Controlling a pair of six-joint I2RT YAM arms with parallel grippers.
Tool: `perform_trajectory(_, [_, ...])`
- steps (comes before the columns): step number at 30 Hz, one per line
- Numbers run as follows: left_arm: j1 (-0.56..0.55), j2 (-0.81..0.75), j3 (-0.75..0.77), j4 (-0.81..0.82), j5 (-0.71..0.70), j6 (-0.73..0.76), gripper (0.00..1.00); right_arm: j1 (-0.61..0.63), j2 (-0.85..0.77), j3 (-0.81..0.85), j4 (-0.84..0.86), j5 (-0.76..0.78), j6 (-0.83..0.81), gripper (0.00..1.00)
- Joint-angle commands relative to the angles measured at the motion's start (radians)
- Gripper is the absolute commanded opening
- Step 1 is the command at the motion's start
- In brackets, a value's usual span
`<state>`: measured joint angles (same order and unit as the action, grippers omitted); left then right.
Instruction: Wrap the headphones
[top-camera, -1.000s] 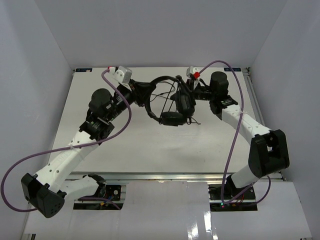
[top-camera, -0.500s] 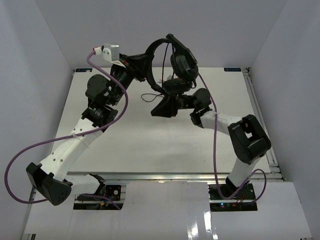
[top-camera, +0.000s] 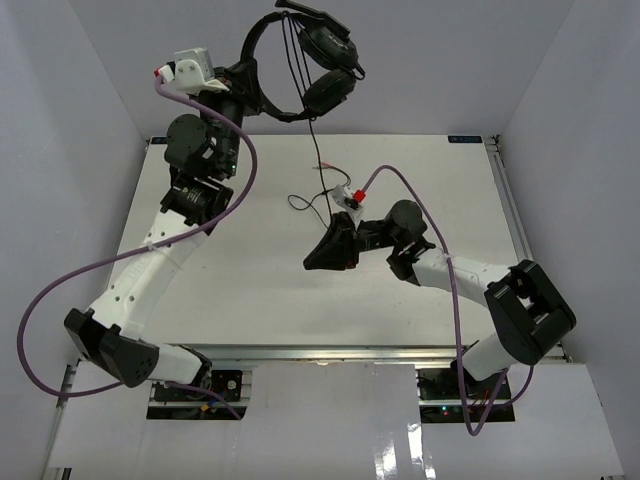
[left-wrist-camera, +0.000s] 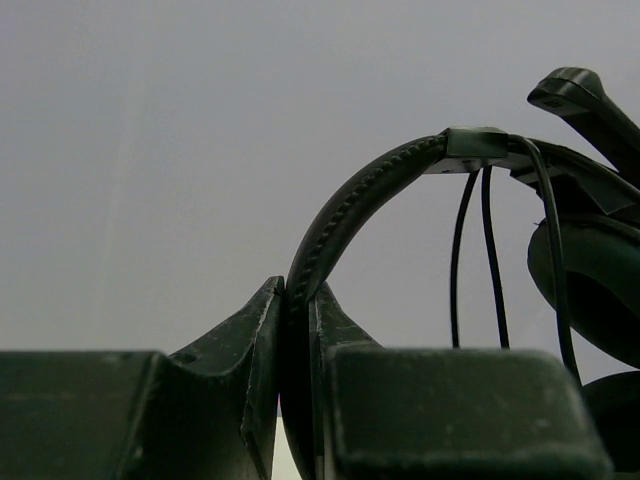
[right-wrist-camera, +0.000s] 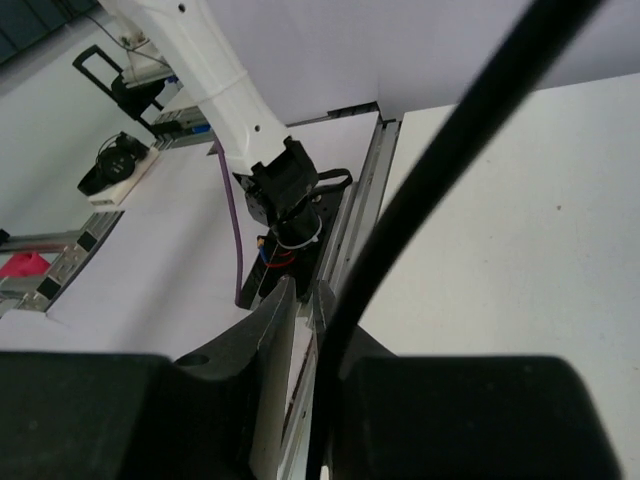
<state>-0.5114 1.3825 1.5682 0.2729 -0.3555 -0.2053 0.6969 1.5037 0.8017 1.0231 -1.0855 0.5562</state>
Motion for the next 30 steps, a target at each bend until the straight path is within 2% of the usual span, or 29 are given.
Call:
perform_trajectory(1, [0.056,0.055,0.087,-0.016,-0.1,0.054,0.0,0.025,-0.034,0.025,-0.202,0.016,-0.176,0.18])
perform_trajectory(6, [0.084,0.121,0.094,-0.015,-0.128,0.144,0.0,0.024,-0.063,0.048,-0.373,0.032,-0.296,0.13])
perform_trajectory(14, [0.11,0.081,-0.101,0.018,-0.128,0.304,0.0,0.024,-0.113,0.241,-0.936,0.189,-0.721,0.08])
perform_trajectory(17, [0.116,0.079,-0.172,0.014,-0.112,0.353,0.0,0.029,-0.117,0.369,-1.19,0.325,-0.913,0.08])
perform_trajectory(21, [0.116,0.092,-0.261,-0.017,-0.057,0.342,0.0,0.045,-0.112,0.534,-1.417,0.582,-1.115,0.08])
perform_trajectory(26, [0.111,0.109,-0.384,-0.023,0.015,0.278,0.0,0.056,-0.139,0.636,-1.521,0.832,-1.319,0.08])
perform_trajectory(30, [0.08,0.118,-0.456,-0.034,0.085,0.257,0.0,0.062,-0.178,0.635,-1.455,1.038,-1.439,0.08])
